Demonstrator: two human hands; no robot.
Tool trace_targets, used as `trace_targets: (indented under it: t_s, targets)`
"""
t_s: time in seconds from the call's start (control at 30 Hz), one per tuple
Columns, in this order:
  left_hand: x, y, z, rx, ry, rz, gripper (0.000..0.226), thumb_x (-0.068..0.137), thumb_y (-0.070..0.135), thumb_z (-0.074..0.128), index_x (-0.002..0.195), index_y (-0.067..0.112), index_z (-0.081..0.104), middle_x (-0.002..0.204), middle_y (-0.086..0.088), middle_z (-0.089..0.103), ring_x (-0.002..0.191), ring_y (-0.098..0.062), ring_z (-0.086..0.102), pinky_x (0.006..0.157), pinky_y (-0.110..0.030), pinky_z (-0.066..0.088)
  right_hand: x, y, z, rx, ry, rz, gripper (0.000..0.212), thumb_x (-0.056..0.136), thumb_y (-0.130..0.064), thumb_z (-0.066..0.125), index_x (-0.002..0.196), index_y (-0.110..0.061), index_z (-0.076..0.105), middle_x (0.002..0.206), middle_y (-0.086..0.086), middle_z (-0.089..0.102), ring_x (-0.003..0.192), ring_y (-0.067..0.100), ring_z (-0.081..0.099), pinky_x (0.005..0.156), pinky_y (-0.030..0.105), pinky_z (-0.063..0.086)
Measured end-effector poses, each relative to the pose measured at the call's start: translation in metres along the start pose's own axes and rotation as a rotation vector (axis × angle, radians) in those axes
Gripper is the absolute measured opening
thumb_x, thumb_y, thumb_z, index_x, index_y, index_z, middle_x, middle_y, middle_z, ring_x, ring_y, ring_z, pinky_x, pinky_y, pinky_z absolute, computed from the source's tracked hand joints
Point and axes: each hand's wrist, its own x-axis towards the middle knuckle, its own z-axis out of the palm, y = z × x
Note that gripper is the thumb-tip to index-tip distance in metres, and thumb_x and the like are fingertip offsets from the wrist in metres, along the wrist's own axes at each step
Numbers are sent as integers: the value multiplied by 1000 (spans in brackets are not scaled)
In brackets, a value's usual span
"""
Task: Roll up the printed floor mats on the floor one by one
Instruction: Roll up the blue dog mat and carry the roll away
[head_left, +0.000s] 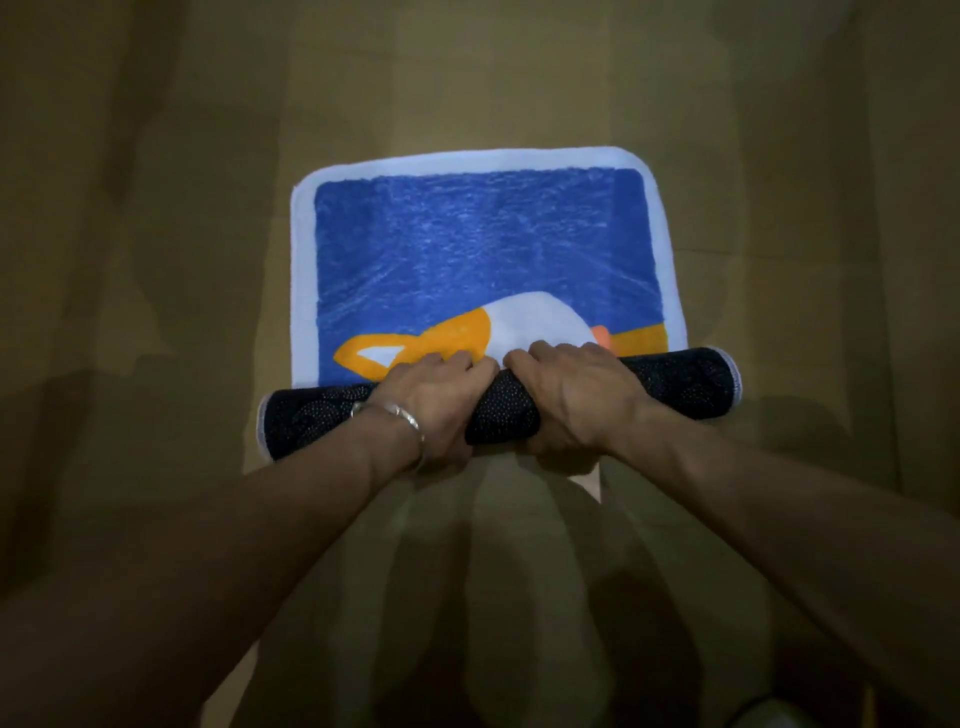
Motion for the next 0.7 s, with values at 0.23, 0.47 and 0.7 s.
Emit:
trace_targets:
  t_s: [0.23,0.47,0.7]
  targets:
    - [-3,-3,1,-43,15,0,71,69,44,70,129,27,37,116,1,52,105,-25,53,78,-36,46,-1,-2,-3,-57,-5,4,60,74,-43,68,122,-21,39,111,4,53,99,27,54,80,40,37]
    - [6,-7,-21,-64,-144,-18,61,66,45,74,118,34,44,107,2,59,92,-23,56,73,-30,40,3,-9,-7,61,-77,50,72,69,-51,70,129,-26,37,118,1,52,108,24,51,88,38,37]
    - [1,-10,-13,-77,-88,3,71,64,51,73,124,36,38,110,5,55,98,-21,56,76,-31,44,-5,-12,11,-8,99,33,69,72,-57,64,126,-22,38,115,4,52,103,27,51,85,40,35]
